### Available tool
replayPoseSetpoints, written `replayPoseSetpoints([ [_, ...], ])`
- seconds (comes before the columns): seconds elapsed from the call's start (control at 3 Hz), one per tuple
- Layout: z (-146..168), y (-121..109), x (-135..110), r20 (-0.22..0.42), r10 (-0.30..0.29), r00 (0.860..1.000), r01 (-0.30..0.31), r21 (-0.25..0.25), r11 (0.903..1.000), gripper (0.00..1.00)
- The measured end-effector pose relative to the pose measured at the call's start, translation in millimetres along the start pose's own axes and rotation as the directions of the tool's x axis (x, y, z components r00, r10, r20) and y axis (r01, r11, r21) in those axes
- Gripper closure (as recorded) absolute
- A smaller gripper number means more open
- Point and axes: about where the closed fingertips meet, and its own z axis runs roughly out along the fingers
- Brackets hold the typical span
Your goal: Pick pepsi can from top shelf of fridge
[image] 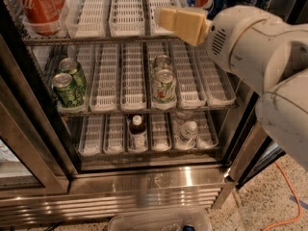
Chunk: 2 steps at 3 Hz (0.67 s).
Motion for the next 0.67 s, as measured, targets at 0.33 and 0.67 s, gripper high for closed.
replayPoseSetpoints([
  [0.33,4.5,-4.7,-14.4,0.021,-0.024,0.999,0.024,0.001,0.9997,0.00],
  [0.67,11.4,-14.0,-18.7,0.024,-0.042,0.999,0.042,0.008,0.9991,0.00],
])
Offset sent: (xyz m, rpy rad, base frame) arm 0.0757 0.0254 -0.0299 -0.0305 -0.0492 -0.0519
